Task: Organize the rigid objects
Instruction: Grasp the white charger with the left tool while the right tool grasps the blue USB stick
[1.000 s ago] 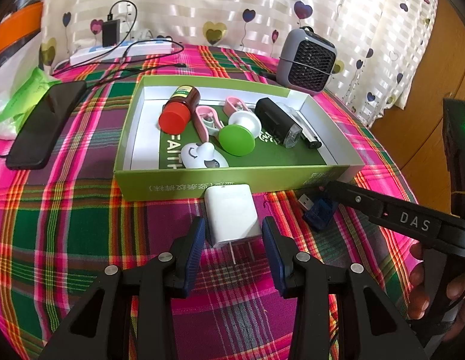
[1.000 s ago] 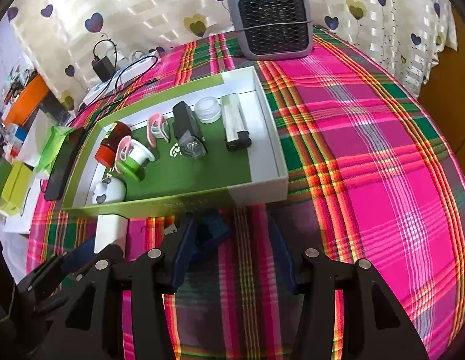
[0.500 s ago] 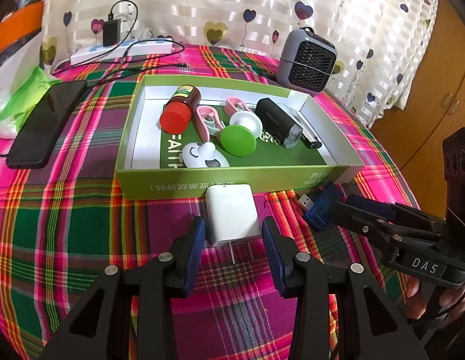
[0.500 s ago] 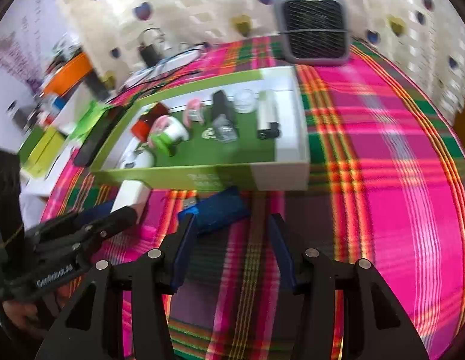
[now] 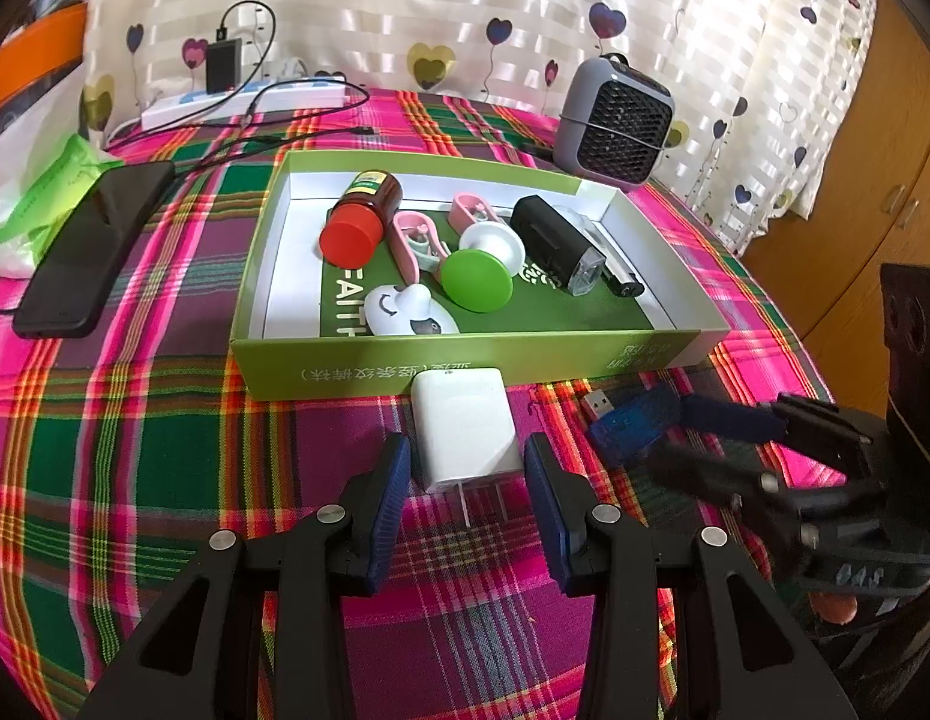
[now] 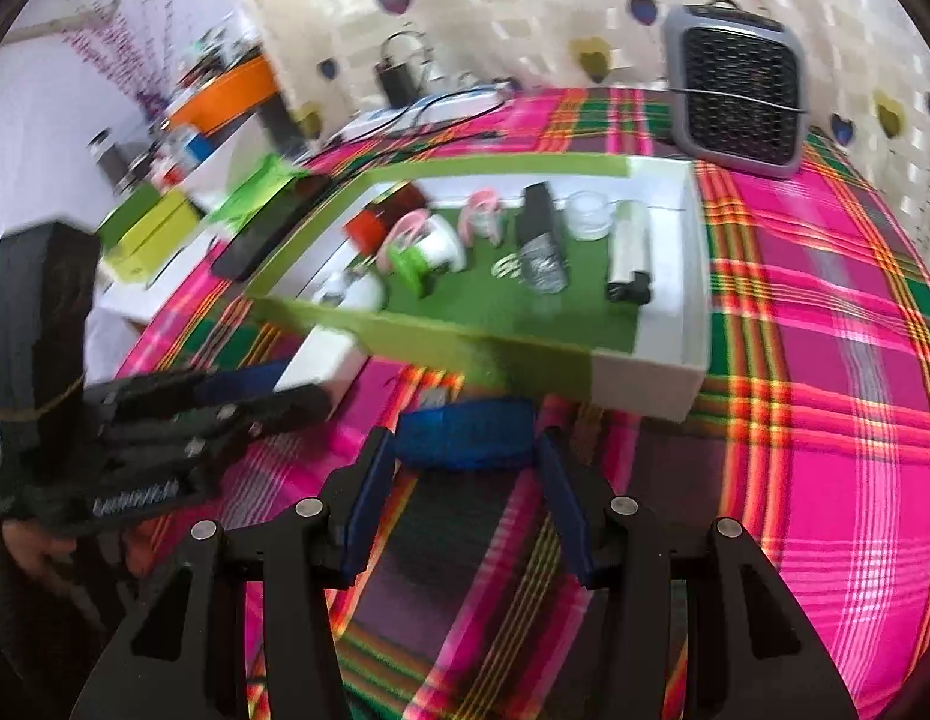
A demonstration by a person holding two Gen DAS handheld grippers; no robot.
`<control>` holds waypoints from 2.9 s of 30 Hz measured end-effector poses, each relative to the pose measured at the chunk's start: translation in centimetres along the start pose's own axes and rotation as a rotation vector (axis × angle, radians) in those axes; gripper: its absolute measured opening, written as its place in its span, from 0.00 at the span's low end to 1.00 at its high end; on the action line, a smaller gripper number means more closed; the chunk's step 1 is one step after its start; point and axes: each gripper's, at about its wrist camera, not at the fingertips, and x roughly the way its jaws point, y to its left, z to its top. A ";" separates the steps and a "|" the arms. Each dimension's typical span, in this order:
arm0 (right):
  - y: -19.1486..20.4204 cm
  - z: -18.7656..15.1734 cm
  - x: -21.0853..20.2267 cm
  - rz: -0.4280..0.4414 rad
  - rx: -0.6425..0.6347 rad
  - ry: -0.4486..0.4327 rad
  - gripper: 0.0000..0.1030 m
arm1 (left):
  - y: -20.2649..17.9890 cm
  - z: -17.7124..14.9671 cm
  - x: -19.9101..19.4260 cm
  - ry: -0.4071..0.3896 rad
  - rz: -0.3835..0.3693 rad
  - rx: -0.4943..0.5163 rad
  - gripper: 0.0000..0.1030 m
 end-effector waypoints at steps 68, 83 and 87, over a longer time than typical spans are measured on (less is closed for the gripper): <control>3.9 0.0 2.3 -0.052 -0.325 0.043 0.24 | 0.1 0.3 0.3 0.000 0.021 0.009 0.34; 3.9 -0.2 2.2 -0.058 -0.320 0.040 0.23 | 0.1 0.3 0.2 0.001 0.021 0.010 0.34; 3.8 -0.4 2.0 -0.055 -0.312 0.037 0.23 | -0.1 0.0 -0.1 -0.001 0.024 0.014 0.34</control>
